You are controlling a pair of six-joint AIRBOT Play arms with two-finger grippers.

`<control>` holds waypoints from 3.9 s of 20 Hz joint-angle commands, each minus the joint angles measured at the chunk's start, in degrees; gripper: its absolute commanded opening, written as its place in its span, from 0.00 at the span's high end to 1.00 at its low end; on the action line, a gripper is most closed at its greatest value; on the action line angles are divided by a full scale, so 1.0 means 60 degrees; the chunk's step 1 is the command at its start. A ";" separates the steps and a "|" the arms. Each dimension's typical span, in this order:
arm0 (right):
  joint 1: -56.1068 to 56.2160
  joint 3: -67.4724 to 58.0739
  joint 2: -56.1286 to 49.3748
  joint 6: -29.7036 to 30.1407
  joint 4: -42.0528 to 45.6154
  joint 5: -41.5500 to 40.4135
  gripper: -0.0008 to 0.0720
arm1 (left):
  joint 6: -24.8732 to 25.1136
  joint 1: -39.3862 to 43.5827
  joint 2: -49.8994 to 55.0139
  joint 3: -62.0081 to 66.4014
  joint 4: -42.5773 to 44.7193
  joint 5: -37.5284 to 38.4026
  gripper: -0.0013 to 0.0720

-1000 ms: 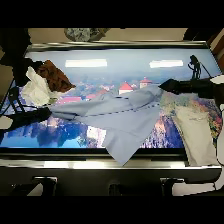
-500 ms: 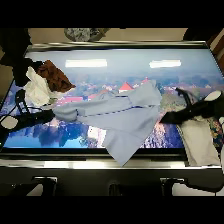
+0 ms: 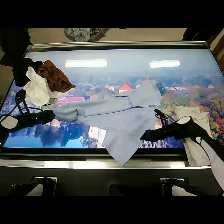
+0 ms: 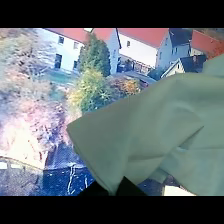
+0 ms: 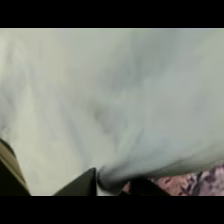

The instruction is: Fold the shirts.

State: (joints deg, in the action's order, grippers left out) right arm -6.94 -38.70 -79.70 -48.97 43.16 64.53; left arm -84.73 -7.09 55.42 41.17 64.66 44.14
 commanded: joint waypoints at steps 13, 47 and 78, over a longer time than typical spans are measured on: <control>0.0586 -1.0473 0.6247 -0.0335 0.7213 -0.4160 0.93 | 0.0291 -0.0011 -0.2269 0.9333 0.0076 -0.0255 0.94; -0.0550 -1.0681 -0.3085 -0.1647 0.3617 0.1796 0.20 | 0.0200 -0.1020 0.6328 0.7675 0.1002 0.6655 0.26; -0.1836 -0.4422 -0.1213 -0.0627 0.4302 0.3038 0.23 | 0.1107 -0.2022 0.2710 -0.0488 0.0182 0.3209 0.94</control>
State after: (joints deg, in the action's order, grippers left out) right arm -17.91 -72.23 -88.40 -53.08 69.36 89.10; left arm -78.19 -19.25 72.10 38.26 65.32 63.68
